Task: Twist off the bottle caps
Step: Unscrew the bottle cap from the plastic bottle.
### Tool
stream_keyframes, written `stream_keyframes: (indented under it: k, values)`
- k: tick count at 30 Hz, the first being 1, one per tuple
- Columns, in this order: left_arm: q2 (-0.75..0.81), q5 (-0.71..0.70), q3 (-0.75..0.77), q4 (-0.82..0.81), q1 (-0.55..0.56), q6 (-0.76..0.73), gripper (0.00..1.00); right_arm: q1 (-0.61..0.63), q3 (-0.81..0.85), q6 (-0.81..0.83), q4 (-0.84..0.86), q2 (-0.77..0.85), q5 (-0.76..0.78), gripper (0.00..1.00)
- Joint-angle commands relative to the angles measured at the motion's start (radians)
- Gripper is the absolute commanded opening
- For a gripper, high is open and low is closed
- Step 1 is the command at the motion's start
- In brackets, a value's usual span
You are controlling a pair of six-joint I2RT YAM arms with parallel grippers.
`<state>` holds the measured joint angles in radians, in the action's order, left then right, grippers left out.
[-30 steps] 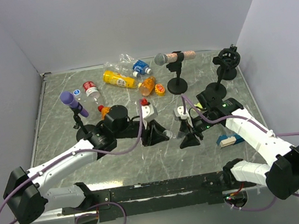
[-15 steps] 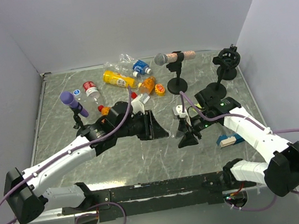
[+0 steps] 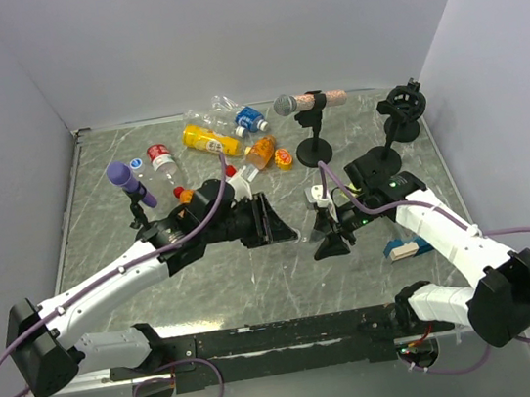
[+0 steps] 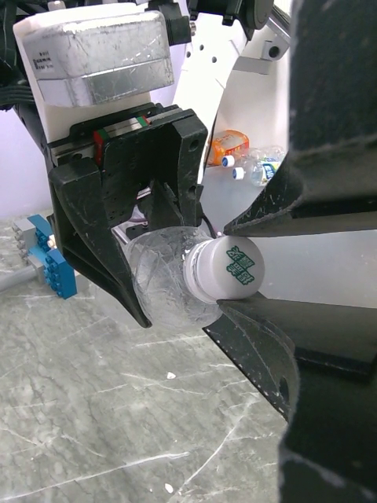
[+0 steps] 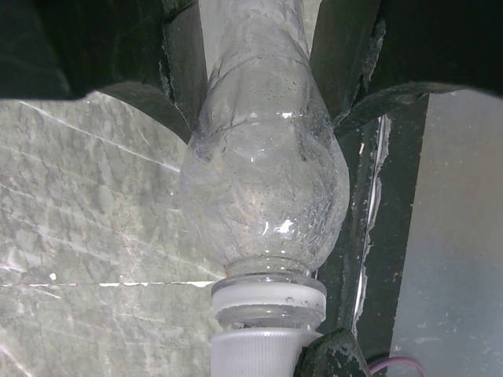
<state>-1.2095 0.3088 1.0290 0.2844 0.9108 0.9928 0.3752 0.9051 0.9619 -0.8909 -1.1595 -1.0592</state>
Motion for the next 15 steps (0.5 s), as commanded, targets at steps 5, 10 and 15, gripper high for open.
stream_keyframes:
  k: [5,10,15]
  values:
    - [0.037,0.021,0.016,-0.037,-0.038,-0.022,0.26,-0.001,0.006,0.035,-0.025,0.009,0.022,0.17]
    - [0.062,0.143,-0.017,-0.111,-0.053,-0.078,0.8,-0.001,0.011,0.04,-0.033,0.006,0.024,0.17]
    - [0.152,0.107,-0.044,-0.073,-0.055,-0.21,0.97,-0.001,0.0,0.035,-0.023,0.021,0.024,0.17]
